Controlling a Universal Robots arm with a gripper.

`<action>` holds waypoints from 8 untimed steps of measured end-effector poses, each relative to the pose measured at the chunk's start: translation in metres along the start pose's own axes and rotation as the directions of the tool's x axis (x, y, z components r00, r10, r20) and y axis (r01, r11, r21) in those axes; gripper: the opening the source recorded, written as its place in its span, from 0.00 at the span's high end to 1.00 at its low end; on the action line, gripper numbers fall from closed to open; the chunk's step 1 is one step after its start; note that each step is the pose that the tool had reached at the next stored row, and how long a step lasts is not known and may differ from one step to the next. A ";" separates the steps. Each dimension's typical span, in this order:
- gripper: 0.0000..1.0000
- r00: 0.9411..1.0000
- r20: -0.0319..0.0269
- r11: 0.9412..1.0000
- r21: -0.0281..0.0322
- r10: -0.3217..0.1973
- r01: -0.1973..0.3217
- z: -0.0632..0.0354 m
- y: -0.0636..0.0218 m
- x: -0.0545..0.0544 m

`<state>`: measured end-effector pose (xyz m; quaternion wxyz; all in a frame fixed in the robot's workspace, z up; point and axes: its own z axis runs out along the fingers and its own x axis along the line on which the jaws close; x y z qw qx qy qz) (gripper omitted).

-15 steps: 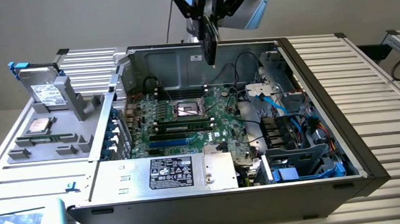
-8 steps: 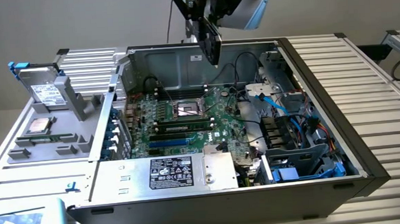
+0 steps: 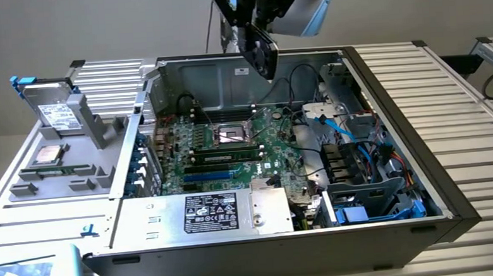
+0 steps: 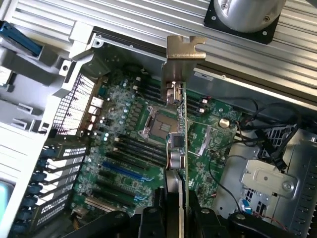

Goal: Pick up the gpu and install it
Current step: 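Insert the gpu into the slot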

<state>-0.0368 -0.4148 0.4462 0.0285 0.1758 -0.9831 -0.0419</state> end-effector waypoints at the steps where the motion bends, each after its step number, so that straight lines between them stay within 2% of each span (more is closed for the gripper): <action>1: 0.72 1.000 -0.002 1.000 0.001 -0.019 0.019 0.0000 0.0000 0.000; 5: 0.72 0.996 -0.009 0.996 0.003 -0.091 0.091 0.0001 0.0000 0.000; 8: 0.72 0.989 -0.014 0.990 0.005 -0.144 0.144 0.0001 0.0000 0.000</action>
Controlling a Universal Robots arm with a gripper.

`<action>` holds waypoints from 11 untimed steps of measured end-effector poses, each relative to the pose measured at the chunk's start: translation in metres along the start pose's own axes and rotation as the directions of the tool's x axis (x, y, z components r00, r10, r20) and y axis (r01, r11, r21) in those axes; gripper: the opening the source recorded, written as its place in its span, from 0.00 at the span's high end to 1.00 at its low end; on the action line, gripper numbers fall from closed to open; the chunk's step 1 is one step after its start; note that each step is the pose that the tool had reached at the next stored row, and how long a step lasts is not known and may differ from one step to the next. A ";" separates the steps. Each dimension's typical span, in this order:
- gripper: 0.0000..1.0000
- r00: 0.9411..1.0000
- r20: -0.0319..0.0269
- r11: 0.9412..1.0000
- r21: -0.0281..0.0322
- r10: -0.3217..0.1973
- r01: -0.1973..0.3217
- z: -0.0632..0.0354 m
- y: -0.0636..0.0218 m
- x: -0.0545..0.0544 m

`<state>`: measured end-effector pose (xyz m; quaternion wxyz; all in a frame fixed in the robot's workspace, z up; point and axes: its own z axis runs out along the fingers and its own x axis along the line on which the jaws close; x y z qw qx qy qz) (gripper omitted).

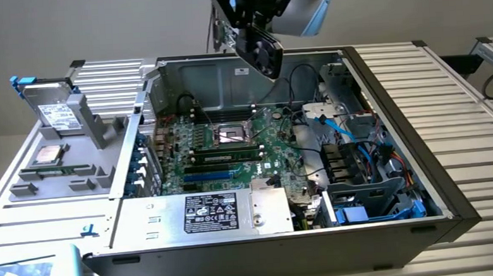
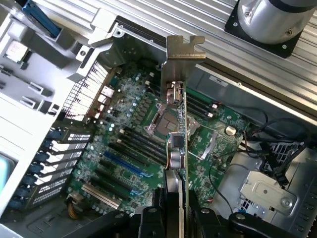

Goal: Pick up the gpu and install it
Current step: 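Insert the gpu into the slot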

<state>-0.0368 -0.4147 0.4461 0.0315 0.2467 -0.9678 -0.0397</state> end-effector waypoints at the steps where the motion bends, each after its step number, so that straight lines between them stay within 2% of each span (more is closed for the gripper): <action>1: 0.72 1.000 -0.002 1.000 0.001 -0.018 0.018 0.0000 0.0000 0.000; 6: 0.72 0.994 -0.010 0.994 0.004 -0.109 0.109 0.0004 0.0000 0.000; 11: 0.72 0.980 -0.019 0.980 0.006 -0.198 0.198 0.0009 -0.0001 0.000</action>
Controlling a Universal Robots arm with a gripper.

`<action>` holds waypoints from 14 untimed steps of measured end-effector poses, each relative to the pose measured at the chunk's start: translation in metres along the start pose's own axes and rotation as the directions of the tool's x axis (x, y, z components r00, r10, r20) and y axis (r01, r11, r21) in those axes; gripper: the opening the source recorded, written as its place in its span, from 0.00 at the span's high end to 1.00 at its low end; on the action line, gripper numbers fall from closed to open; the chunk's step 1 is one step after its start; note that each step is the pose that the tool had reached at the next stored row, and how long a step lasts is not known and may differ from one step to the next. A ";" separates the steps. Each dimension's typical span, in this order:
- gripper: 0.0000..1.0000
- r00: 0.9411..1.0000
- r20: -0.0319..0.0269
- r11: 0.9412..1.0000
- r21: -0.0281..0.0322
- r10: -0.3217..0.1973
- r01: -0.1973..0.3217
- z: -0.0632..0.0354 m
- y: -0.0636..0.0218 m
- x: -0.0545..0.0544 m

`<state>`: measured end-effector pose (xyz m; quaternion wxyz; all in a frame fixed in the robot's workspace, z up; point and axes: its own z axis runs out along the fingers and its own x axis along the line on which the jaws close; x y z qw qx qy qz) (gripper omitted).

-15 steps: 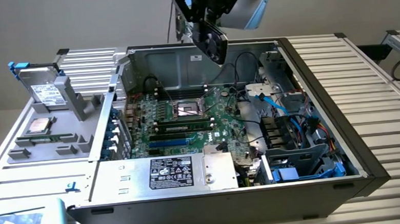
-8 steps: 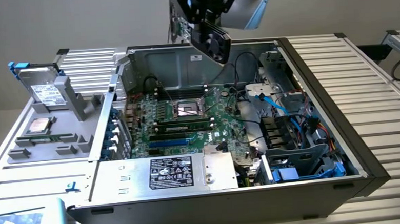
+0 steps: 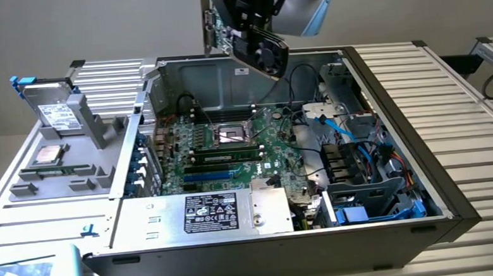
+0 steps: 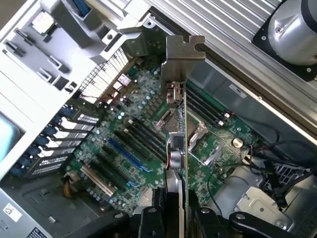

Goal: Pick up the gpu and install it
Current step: 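Insert the gpu into the slot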

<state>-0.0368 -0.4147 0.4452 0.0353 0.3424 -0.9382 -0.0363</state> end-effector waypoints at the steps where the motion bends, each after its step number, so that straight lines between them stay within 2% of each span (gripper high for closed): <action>1: 0.72 1.000 -0.002 1.000 0.001 -0.018 0.018 0.0001 0.0000 0.000; 5: 0.72 0.996 -0.008 0.996 0.003 -0.090 0.090 0.0005 -0.0001 0.000; 8: 0.72 0.989 -0.014 0.990 0.005 -0.144 0.144 0.0008 -0.0001 0.000; 11: 0.72 0.980 -0.019 0.980 0.006 -0.198 0.198 0.0010 -0.0001 0.000; 14: 0.72 0.968 -0.025 0.968 0.007 -0.251 0.251 0.0012 -0.0001 0.000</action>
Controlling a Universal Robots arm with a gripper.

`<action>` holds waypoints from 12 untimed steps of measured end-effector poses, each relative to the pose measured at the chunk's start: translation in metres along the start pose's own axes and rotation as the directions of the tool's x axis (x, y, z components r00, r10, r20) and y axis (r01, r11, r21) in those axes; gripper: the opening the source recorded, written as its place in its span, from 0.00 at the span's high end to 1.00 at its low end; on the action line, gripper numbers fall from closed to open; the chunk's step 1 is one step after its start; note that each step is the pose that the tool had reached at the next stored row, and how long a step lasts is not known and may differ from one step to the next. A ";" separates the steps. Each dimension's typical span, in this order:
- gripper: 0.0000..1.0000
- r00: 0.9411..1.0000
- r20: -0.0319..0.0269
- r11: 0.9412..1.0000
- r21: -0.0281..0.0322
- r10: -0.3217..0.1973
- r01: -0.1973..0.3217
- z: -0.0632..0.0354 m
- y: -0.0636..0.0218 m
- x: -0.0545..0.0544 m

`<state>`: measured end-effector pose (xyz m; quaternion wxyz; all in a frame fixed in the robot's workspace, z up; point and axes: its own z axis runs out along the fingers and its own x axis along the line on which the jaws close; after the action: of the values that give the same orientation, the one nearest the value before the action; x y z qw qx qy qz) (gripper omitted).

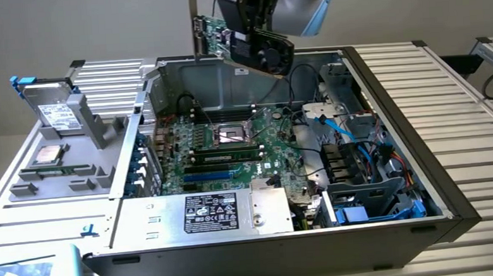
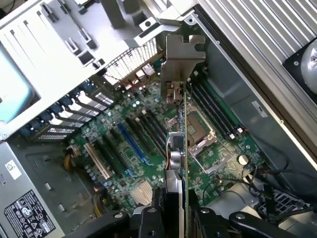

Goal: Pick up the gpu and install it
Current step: 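Insert the gpu into the slot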

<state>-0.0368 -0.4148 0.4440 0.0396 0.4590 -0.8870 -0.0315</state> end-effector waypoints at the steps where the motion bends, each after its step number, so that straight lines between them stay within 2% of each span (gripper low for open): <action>1: 0.72 1.000 -0.002 1.000 0.001 -0.018 0.018 0.0001 0.0000 0.000; 6: 0.72 0.994 -0.010 0.994 0.004 -0.107 0.107 0.0002 0.0000 0.000; 9: 0.72 0.987 -0.016 0.987 0.006 -0.162 0.162 0.0003 0.0000 0.000; 12: 0.72 0.976 -0.021 0.977 0.007 -0.215 0.215 0.0003 0.0000 0.000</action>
<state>-0.0368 -0.4148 0.4437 0.0428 0.5527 -0.8318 -0.0270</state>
